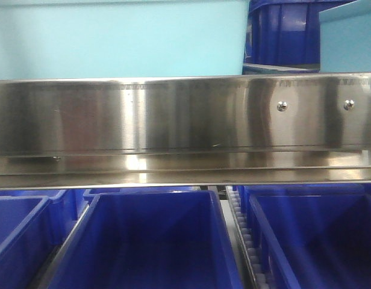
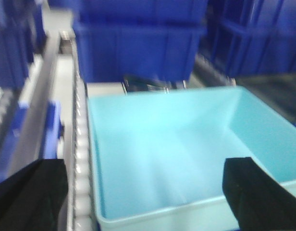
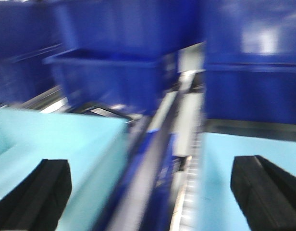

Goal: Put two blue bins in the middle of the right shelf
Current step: 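Close both grippers on opposite side walls of the light-blue bin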

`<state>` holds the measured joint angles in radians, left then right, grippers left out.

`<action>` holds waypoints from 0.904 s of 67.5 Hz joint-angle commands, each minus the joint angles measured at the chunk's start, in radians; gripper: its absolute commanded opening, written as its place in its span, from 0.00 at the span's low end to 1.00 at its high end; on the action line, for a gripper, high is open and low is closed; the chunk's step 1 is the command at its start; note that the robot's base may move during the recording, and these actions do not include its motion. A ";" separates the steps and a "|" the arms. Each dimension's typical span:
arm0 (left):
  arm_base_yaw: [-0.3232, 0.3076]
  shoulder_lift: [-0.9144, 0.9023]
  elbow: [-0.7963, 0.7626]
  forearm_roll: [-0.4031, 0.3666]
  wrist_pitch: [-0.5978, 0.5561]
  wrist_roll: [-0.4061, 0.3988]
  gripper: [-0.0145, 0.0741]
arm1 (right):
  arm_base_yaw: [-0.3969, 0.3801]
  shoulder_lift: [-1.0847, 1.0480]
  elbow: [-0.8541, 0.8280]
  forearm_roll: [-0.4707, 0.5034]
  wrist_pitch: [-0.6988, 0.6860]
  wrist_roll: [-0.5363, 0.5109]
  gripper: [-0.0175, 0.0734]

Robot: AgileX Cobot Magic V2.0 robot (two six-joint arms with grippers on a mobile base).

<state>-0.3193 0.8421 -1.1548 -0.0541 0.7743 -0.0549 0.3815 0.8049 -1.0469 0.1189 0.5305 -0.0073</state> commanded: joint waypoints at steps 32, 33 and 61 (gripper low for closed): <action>0.222 0.459 -0.313 -0.270 0.332 0.228 0.76 | 0.169 0.812 -0.870 -0.153 0.655 0.149 0.82; 0.228 0.469 -0.313 -0.268 0.337 0.231 0.76 | 0.169 0.827 -0.877 -0.152 0.655 0.149 0.82; 0.243 0.682 -0.313 -0.228 0.298 0.239 0.76 | 0.169 1.042 -0.895 -0.138 0.641 0.209 0.82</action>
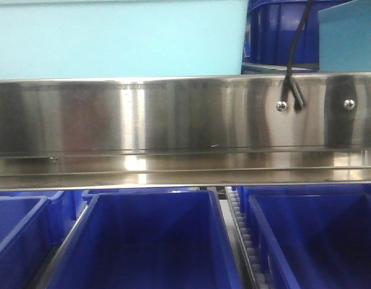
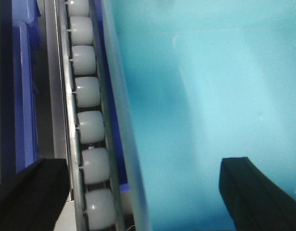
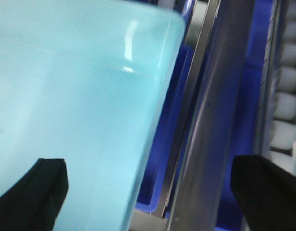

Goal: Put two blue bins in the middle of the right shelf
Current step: 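Close both grippers on opposite side walls of the light-blue bin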

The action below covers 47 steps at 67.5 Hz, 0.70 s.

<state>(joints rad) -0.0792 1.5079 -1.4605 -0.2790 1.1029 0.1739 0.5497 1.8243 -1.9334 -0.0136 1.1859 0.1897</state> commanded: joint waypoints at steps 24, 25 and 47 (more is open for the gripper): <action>-0.020 0.050 -0.007 0.056 -0.105 0.035 0.58 | 0.001 0.100 -0.009 -0.003 -0.022 0.026 0.61; -0.020 0.050 -0.007 0.056 -0.105 0.035 0.55 | 0.001 0.100 -0.009 -0.003 -0.022 0.026 0.56; -0.020 0.050 -0.007 0.056 -0.086 0.033 0.04 | 0.001 0.100 -0.009 -0.003 -0.013 0.034 0.03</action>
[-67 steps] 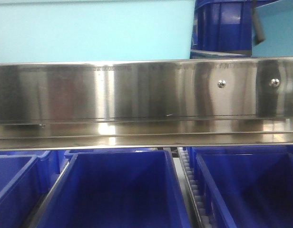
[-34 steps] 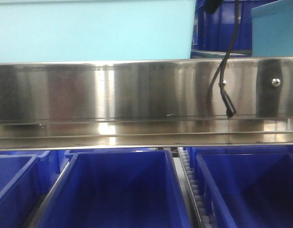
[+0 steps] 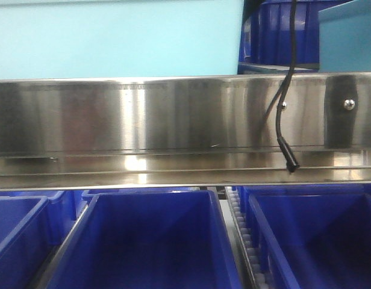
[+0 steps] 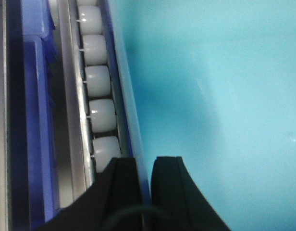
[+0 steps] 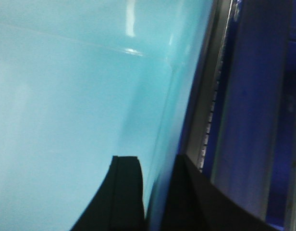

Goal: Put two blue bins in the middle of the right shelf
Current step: 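Close both grippers on opposite side walls of the light-blue bin, then lift the light-blue bin with both grippers and pull it off the shelf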

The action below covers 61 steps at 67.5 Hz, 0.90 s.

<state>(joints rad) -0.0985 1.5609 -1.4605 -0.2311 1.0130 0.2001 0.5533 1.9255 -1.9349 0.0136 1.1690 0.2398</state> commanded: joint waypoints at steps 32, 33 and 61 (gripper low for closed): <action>0.000 -0.086 -0.027 -0.090 0.028 0.007 0.04 | -0.003 -0.116 -0.009 -0.043 -0.011 -0.009 0.02; 0.000 -0.089 -0.029 -0.091 0.030 0.007 0.04 | -0.003 -0.128 -0.009 -0.045 -0.016 -0.009 0.02; -0.100 -0.162 -0.330 -0.099 0.180 -0.040 0.04 | -0.007 -0.326 -0.009 -0.125 -0.061 -0.009 0.02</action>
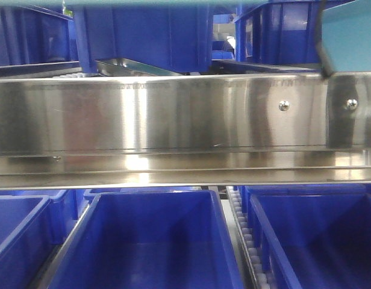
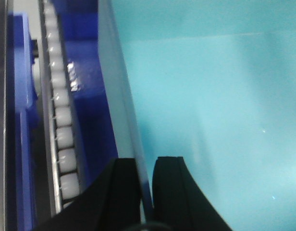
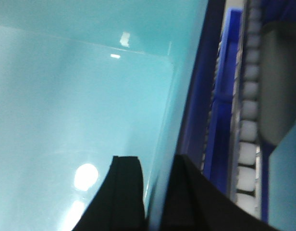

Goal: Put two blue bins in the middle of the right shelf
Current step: 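Lift the light-blue bin with both grippers and pull it off the shelf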

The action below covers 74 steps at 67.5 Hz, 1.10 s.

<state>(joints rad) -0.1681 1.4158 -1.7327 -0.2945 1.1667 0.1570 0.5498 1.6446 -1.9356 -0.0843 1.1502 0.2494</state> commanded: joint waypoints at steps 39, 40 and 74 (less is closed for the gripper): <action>-0.051 -0.012 -0.078 -0.030 0.047 -0.010 0.04 | -0.003 -0.110 -0.008 -0.040 -0.080 -0.019 0.02; -0.051 -0.012 -0.078 -0.030 0.045 -0.010 0.04 | -0.003 -0.110 -0.008 -0.040 -0.082 -0.019 0.02; -0.051 -0.012 -0.078 -0.030 0.017 -0.010 0.04 | -0.003 -0.108 -0.008 -0.040 -0.089 -0.019 0.02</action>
<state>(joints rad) -0.2084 1.4128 -1.8003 -0.2876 1.2286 0.1309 0.5499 1.5546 -1.9356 -0.1293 1.1128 0.2475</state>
